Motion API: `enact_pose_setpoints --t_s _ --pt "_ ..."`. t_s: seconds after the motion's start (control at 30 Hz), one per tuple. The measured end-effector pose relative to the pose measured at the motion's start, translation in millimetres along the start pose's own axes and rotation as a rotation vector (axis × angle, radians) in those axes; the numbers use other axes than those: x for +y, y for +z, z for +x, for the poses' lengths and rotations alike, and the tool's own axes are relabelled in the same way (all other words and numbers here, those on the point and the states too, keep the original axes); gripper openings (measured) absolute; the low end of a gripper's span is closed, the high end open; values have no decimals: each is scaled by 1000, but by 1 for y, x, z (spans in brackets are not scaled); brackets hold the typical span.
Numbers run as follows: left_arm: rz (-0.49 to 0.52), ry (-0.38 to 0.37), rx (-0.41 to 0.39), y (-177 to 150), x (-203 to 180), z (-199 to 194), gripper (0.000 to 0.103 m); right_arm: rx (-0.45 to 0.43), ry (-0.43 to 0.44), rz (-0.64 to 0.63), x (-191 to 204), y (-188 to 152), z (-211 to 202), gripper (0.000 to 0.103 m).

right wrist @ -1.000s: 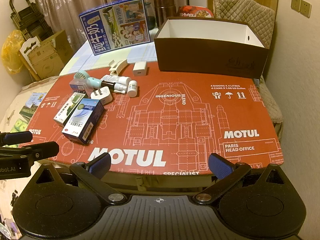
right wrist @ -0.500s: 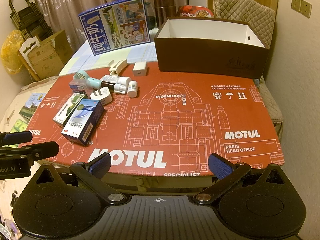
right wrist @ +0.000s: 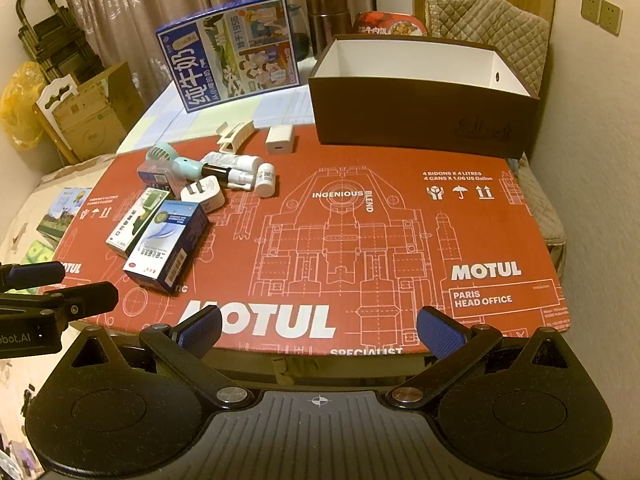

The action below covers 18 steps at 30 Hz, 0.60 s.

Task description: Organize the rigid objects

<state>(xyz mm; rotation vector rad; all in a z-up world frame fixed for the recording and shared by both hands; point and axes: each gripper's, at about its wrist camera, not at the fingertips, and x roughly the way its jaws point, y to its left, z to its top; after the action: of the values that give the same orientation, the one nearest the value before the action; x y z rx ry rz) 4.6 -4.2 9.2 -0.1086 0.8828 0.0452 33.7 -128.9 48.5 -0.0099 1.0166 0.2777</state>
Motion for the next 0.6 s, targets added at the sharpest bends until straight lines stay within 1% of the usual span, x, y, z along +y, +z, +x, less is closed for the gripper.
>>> enact_pose_setpoints --t_s 0.17,0.23,0.6 --pt "6 -7 1 8 5 2 85 -1 -2 3 0 0 -2 101" --pt "10 -9 -1 7 6 3 85 -1 -5 7 -3 5 0 101" --pt "13 -12 6 8 14 12 85 2 -9 19 1 6 6 101"
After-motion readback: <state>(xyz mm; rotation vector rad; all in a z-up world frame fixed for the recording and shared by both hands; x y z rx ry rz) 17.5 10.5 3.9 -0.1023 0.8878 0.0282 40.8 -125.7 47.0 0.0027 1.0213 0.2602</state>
